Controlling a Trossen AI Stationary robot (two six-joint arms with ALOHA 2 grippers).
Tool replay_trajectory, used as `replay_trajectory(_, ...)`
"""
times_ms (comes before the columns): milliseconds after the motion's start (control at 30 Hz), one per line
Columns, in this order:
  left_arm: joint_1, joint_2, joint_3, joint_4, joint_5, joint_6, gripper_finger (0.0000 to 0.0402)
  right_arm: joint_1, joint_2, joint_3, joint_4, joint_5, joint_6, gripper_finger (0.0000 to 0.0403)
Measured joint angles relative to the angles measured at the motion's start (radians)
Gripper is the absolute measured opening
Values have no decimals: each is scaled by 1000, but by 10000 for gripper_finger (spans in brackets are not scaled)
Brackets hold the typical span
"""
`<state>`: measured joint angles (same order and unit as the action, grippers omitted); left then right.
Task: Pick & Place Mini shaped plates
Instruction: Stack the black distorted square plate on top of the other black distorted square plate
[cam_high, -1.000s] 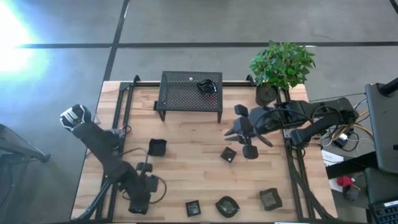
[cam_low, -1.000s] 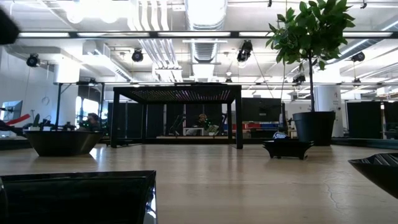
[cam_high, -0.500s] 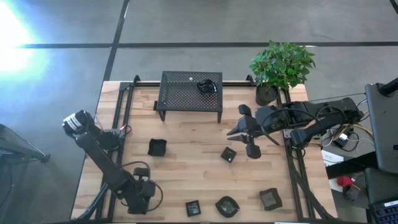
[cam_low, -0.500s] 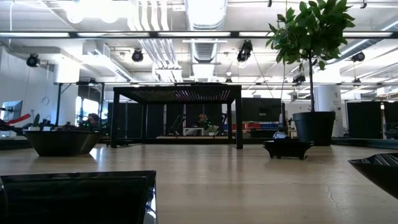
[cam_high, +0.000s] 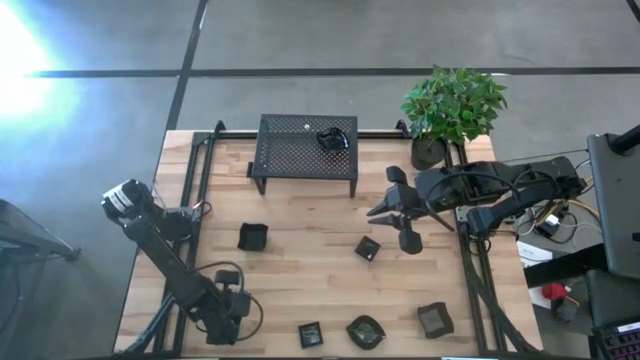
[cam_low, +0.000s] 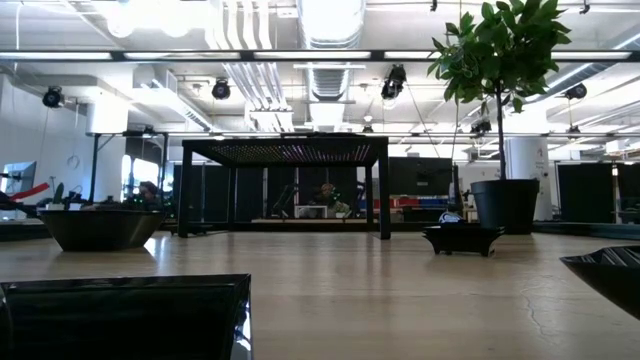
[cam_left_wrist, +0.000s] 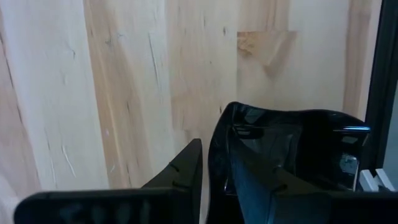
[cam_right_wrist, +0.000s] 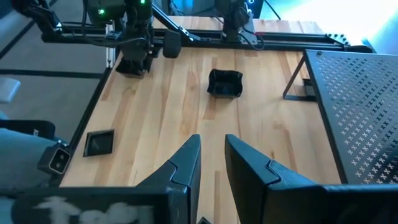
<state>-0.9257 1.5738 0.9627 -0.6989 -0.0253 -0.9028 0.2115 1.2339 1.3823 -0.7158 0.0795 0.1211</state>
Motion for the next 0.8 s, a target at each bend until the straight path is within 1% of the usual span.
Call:
replay_trajectory(267,0,0,-26,10,1,-24,76,0,-2,0,0,0,0,68)
replay_trajectory(367,0,0,-28,10,1,-20,57,0,-2,0,0,0,2,68)
replay_trajectory(467,1,0,-28,10,2,-19,16,0,-2,0,0,0,0,68)
replay_trajectory(500,1,0,-28,14,6,-20,9,0,-2,0,0,0,0,68)
replay_trajectory(667,1,-3,-18,8,6,-6,2,0,-2,0,-1,0,1,68)
replay_trajectory(800,6,-9,15,-15,4,21,1,0,-2,0,-2,0,0,68)
